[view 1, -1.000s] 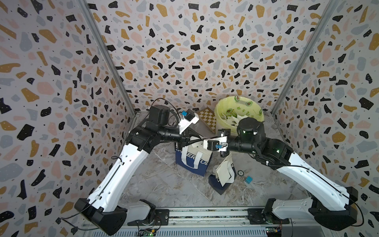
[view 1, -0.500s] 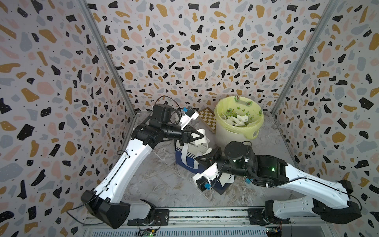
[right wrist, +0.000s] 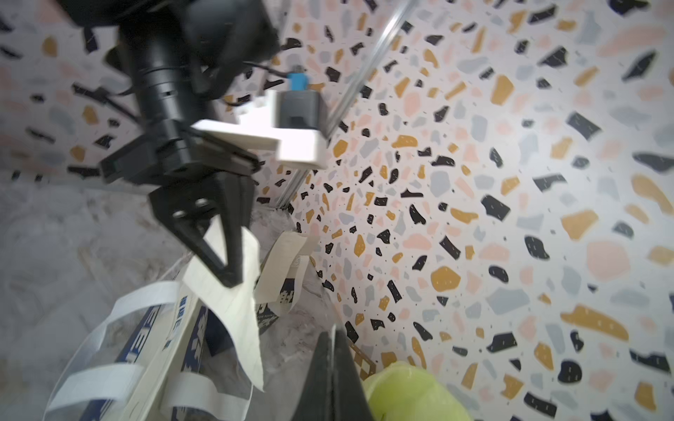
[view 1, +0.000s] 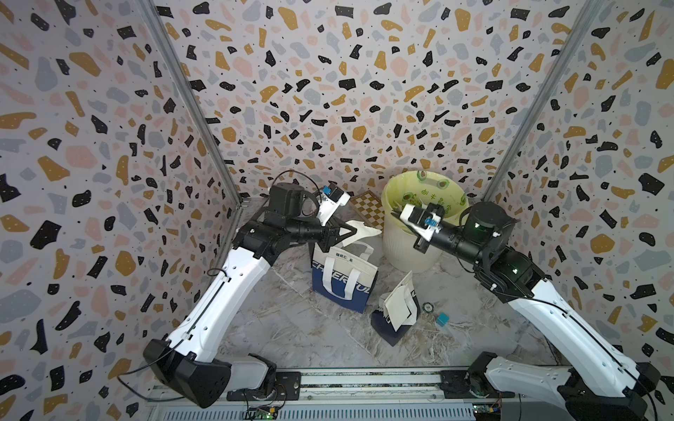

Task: Shred takeout receipts and throw away
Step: Place the takeout receipt in the trash bin.

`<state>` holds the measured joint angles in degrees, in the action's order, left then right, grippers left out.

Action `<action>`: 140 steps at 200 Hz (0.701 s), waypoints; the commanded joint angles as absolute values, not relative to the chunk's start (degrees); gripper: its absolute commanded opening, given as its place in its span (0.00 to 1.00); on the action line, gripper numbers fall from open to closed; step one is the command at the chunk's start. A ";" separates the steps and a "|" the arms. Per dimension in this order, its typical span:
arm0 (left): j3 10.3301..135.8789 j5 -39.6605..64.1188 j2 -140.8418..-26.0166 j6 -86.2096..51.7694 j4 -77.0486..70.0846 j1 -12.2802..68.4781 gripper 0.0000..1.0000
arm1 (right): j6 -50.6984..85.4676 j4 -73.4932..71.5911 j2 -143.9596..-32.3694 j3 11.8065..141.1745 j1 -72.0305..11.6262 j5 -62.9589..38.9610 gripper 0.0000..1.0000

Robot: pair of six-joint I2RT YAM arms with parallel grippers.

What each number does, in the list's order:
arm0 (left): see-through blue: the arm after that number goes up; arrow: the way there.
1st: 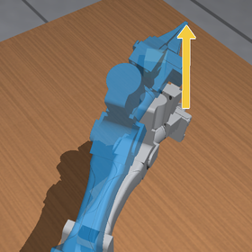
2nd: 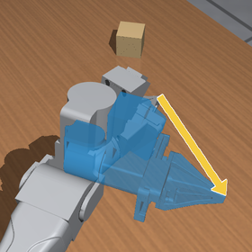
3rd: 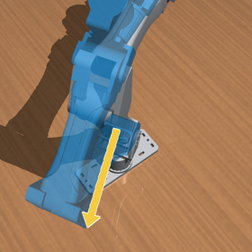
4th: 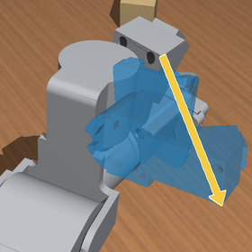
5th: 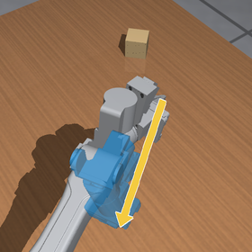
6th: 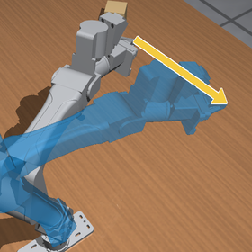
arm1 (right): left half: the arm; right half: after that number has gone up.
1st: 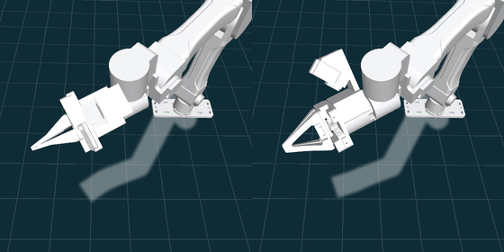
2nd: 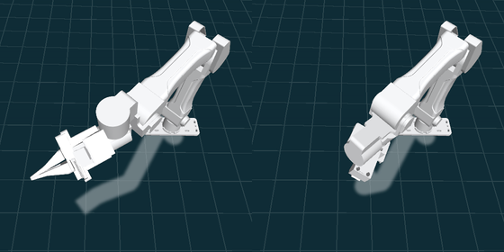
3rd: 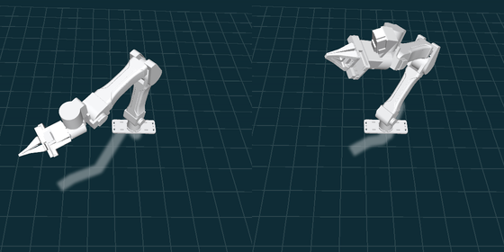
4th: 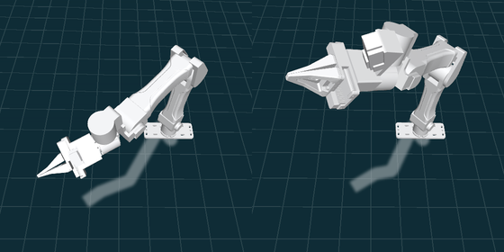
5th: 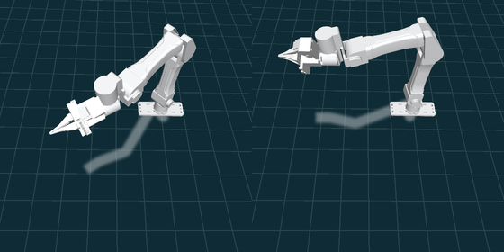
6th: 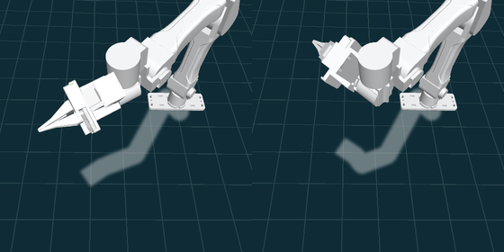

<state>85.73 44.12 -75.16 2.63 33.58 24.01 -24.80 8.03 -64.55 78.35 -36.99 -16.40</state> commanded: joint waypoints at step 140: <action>79.58 34.46 -74.62 -14.13 5.56 26.34 0.00 | 8.27 32.87 -101.40 115.67 -19.08 0.62 0.74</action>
